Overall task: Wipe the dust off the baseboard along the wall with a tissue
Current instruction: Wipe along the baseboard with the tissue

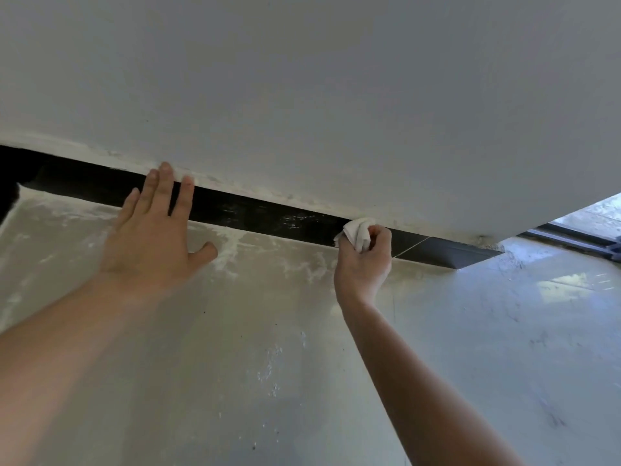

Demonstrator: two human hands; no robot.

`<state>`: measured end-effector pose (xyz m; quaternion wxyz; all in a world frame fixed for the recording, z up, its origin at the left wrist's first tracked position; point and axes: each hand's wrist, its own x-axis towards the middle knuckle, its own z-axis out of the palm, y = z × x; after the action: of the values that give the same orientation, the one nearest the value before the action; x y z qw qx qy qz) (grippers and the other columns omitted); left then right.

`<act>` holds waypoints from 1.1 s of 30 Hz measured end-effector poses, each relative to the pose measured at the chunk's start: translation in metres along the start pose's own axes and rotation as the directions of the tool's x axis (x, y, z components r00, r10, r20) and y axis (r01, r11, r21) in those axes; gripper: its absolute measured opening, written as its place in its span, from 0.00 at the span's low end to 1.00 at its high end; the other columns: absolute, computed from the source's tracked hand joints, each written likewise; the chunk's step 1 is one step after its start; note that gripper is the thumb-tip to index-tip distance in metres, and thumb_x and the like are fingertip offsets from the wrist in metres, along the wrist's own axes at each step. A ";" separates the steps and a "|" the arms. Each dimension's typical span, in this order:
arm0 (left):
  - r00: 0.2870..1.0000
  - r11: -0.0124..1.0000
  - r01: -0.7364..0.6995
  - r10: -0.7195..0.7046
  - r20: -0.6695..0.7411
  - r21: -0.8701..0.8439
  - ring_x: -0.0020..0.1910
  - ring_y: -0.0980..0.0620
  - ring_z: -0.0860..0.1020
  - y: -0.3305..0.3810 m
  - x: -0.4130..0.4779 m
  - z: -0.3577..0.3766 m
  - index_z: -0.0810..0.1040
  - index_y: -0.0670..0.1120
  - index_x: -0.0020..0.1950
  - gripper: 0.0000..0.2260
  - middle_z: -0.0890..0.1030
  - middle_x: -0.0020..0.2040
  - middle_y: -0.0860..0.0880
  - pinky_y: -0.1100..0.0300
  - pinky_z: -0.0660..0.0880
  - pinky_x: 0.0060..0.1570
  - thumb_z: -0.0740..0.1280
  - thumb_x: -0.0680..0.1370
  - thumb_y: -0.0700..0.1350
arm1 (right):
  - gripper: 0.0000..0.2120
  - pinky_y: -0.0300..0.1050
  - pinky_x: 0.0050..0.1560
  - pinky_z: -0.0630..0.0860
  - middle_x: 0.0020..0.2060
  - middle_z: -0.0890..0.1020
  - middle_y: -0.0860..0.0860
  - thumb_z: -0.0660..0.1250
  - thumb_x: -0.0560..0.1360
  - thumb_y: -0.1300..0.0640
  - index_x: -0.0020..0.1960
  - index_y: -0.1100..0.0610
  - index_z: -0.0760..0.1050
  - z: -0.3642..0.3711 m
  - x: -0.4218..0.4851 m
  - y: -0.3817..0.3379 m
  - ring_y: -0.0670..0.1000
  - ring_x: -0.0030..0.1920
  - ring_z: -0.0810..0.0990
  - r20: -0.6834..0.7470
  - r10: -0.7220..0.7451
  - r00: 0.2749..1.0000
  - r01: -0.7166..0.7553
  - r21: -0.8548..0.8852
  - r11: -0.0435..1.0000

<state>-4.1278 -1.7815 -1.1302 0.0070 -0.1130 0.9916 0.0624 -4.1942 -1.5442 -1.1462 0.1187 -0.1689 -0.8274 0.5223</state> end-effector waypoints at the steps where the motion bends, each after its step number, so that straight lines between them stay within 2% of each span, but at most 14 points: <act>1: 1.000 1.000 0.000 0.000 0.004 -0.001 0.76 0.46 0.40 0.000 0.000 0.000 0.42 0.45 0.77 0.41 0.39 0.77 0.42 0.52 0.43 0.74 0.59 0.75 0.62 | 0.12 0.35 0.34 0.69 0.38 0.76 0.49 0.71 0.71 0.61 0.41 0.49 0.69 0.007 -0.004 -0.003 0.44 0.33 0.71 0.000 0.008 1.000 -0.008 0.011 1.000; 6: 1.000 1.000 0.010 -0.010 0.024 -0.022 0.76 0.47 0.39 0.001 -0.001 -0.001 0.39 0.45 0.77 0.41 0.38 0.77 0.43 0.53 0.43 0.74 0.58 0.76 0.61 | 0.09 0.35 0.36 0.72 0.39 0.78 0.48 0.71 0.71 0.61 0.42 0.49 0.72 0.033 -0.025 -0.009 0.42 0.34 0.72 0.095 -0.014 0.995 0.014 0.001 1.000; 9: 1.000 0.999 0.018 -0.017 0.025 -0.030 0.76 0.47 0.39 0.003 -0.001 -0.001 0.40 0.45 0.77 0.41 0.38 0.77 0.43 0.52 0.43 0.74 0.59 0.75 0.61 | 0.07 0.40 0.39 0.73 0.44 0.79 0.48 0.66 0.72 0.64 0.47 0.54 0.75 0.045 -0.037 -0.010 0.45 0.40 0.75 0.272 -0.113 0.955 0.147 -0.109 0.983; 11: 0.999 0.999 0.022 -0.021 0.030 -0.034 0.76 0.47 0.40 0.002 -0.001 -0.002 0.41 0.45 0.77 0.41 0.39 0.77 0.42 0.52 0.44 0.74 0.60 0.75 0.60 | 0.10 0.42 0.40 0.72 0.48 0.78 0.49 0.65 0.72 0.64 0.52 0.56 0.75 0.055 -0.042 -0.012 0.49 0.44 0.76 0.451 -0.210 0.868 0.334 -0.215 0.918; 13: 0.999 0.999 0.017 -0.016 0.036 -0.028 0.76 0.47 0.41 0.001 0.000 -0.003 0.41 0.45 0.77 0.41 0.40 0.77 0.43 0.51 0.44 0.74 0.61 0.75 0.60 | 0.12 0.45 0.41 0.72 0.49 0.78 0.51 0.65 0.72 0.64 0.55 0.57 0.75 0.061 -0.045 -0.015 0.52 0.47 0.76 0.618 -0.298 0.728 0.534 -0.238 0.812; 15: 0.999 1.000 0.010 -0.009 0.042 -0.028 0.76 0.47 0.41 -0.001 -0.001 -0.005 0.42 0.45 0.77 0.41 0.40 0.77 0.43 0.51 0.44 0.74 0.61 0.75 0.60 | 0.12 0.43 0.38 0.70 0.47 0.78 0.51 0.67 0.72 0.62 0.55 0.58 0.75 0.059 -0.049 -0.014 0.52 0.47 0.75 0.672 -0.405 0.620 0.672 -0.190 0.715; 16: 0.999 0.999 0.011 -0.009 0.048 -0.033 0.76 0.48 0.41 -0.002 -0.001 -0.006 0.41 0.46 0.77 0.40 0.39 0.77 0.43 0.52 0.44 0.74 0.60 0.75 0.60 | 0.11 0.42 0.36 0.69 0.46 0.77 0.51 0.68 0.72 0.61 0.53 0.58 0.75 0.053 -0.050 -0.010 0.51 0.45 0.75 0.657 -0.439 0.612 0.686 -0.166 0.708; 17: 0.998 0.999 0.011 -0.009 0.055 -0.036 0.76 0.48 0.41 -0.002 -0.001 -0.007 0.41 0.46 0.77 0.40 0.39 0.77 0.43 0.52 0.43 0.74 0.59 0.76 0.60 | 0.10 0.42 0.36 0.70 0.46 0.77 0.50 0.68 0.72 0.59 0.53 0.57 0.74 0.045 -0.050 -0.006 0.50 0.43 0.75 0.631 -0.442 0.637 0.660 -0.152 0.735; 19: 0.998 0.999 0.008 -0.006 0.060 -0.034 0.76 0.48 0.40 -0.002 -0.001 -0.008 0.41 0.46 0.77 0.39 0.39 0.77 0.43 0.52 0.43 0.74 0.58 0.76 0.61 | 0.08 0.40 0.34 0.70 0.43 0.76 0.47 0.67 0.74 0.57 0.52 0.55 0.72 0.025 -0.048 0.004 0.47 0.39 0.74 0.544 -0.346 0.765 0.494 -0.149 0.857; 22: 0.999 0.999 0.008 -0.006 0.050 -0.036 0.76 0.48 0.41 -0.002 0.000 -0.007 0.41 0.46 0.77 0.38 0.39 0.77 0.44 0.53 0.43 0.74 0.57 0.76 0.60 | 0.08 0.35 0.33 0.69 0.37 0.75 0.44 0.67 0.76 0.58 0.52 0.53 0.69 -0.004 -0.031 0.015 0.43 0.35 0.73 0.221 -0.016 0.975 0.037 -0.092 0.995; 24: 0.999 0.999 0.011 -0.010 0.048 -0.038 0.76 0.49 0.41 -0.003 0.000 -0.007 0.41 0.47 0.77 0.37 0.39 0.77 0.44 0.53 0.44 0.74 0.57 0.77 0.59 | 0.09 0.36 0.33 0.70 0.38 0.75 0.46 0.66 0.76 0.59 0.53 0.54 0.68 -0.014 -0.015 0.017 0.44 0.36 0.74 0.039 0.197 0.980 -0.198 0.004 0.980; 26: 0.999 0.999 0.002 0.000 0.039 -0.040 0.76 0.49 0.41 -0.005 0.000 -0.006 0.41 0.47 0.77 0.34 0.39 0.77 0.45 0.53 0.44 0.74 0.56 0.78 0.56 | 0.10 0.35 0.34 0.71 0.39 0.75 0.46 0.67 0.75 0.60 0.53 0.54 0.68 -0.010 -0.006 0.015 0.44 0.38 0.75 -0.012 0.273 0.962 -0.272 0.030 0.962; 31: 1.000 0.999 -0.013 0.013 0.003 -0.048 0.77 0.49 0.43 -0.011 -0.002 -0.005 0.43 0.49 0.77 0.32 0.43 0.78 0.47 0.52 0.45 0.74 0.57 0.78 0.43 | 0.09 0.42 0.37 0.74 0.35 0.76 0.46 0.70 0.71 0.60 0.46 0.54 0.71 0.045 -0.026 0.001 0.48 0.36 0.76 0.083 0.279 0.957 -0.280 0.007 0.960; 33: 1.000 0.998 -0.016 0.016 0.004 -0.054 0.77 0.49 0.43 -0.014 -0.003 -0.004 0.43 0.49 0.77 0.33 0.43 0.78 0.48 0.52 0.45 0.74 0.58 0.78 0.40 | 0.08 0.40 0.35 0.71 0.33 0.76 0.47 0.70 0.70 0.61 0.43 0.55 0.72 0.066 -0.042 -0.004 0.47 0.34 0.74 0.132 0.261 0.956 -0.264 0.008 0.964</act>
<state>-4.1221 -1.7946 -1.1274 0.0058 -0.1050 0.9904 0.0893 -4.1813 -1.6174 -1.1711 -0.0036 -0.2412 -0.7968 0.5540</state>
